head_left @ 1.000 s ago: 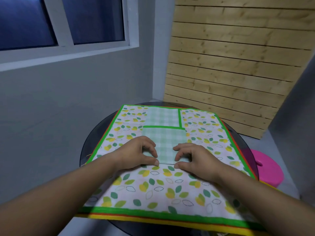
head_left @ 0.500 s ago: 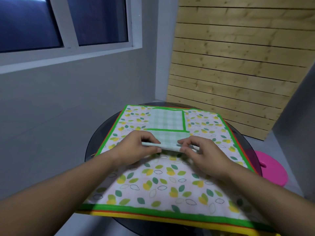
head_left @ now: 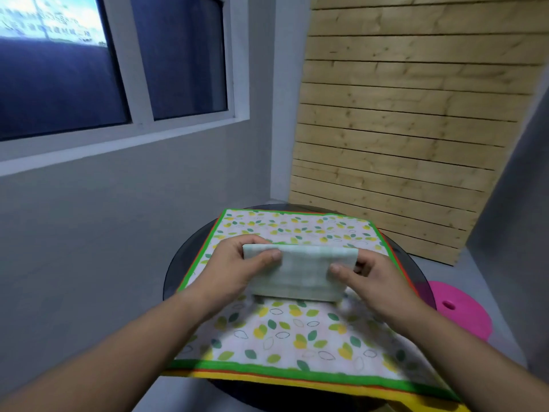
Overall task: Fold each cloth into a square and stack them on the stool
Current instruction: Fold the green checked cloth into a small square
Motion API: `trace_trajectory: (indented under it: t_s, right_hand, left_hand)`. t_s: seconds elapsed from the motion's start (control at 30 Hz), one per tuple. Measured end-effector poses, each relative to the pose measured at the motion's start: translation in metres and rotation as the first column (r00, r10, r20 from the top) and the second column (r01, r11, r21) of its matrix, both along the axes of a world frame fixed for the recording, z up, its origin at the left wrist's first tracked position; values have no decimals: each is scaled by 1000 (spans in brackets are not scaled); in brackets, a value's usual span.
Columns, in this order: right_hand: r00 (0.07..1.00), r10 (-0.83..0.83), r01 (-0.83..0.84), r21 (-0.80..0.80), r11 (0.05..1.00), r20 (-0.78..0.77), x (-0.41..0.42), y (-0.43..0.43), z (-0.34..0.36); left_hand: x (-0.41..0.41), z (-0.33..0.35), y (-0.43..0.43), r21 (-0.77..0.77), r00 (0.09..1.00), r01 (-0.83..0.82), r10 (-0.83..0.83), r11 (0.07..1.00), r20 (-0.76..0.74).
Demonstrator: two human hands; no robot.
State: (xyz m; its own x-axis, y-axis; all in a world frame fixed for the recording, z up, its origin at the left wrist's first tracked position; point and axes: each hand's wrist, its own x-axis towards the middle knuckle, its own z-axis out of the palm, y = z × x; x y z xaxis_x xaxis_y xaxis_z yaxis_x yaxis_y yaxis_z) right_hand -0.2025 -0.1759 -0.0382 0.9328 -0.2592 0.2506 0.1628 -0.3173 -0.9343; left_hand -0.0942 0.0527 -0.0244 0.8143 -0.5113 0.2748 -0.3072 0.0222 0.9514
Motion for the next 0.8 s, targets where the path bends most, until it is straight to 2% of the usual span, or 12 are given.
trace_trajectory:
  t_s: [0.17,0.3,0.37,0.47,0.6,0.7,0.8]
  right_hand:
    - [999,-37,40,144,989,-23,-3,8,-1]
    - [992,-100,113,209,971,-74,13,4,-3]
    - [987,-130,147,200,969,-96,26,-1,-3]
    - [976,-151,176,166,970,-155,48,-7,-7]
    - [943,-214,223,6,975,-255,68,-16,-24]
    - [911,-279,198,-271,942,-303,73,-22,-42]
    - [884,-323,151,-446,882,-340,72,-21,-48]
  left_hand:
    - [0,-1,2,-27,994,18,-21,999,-105]
    - [16,-19,2,75,978,93,-77,993,-194]
    - [27,-29,-2,130,976,46,-17,990,-218]
    - [46,-44,-12,283,982,-84,127,956,-138]
    - [65,-54,-25,402,975,-161,208,902,-76]
    - [69,-57,-31,519,976,-179,215,836,-11]
    - [71,-56,-33,634,973,-223,213,741,93]
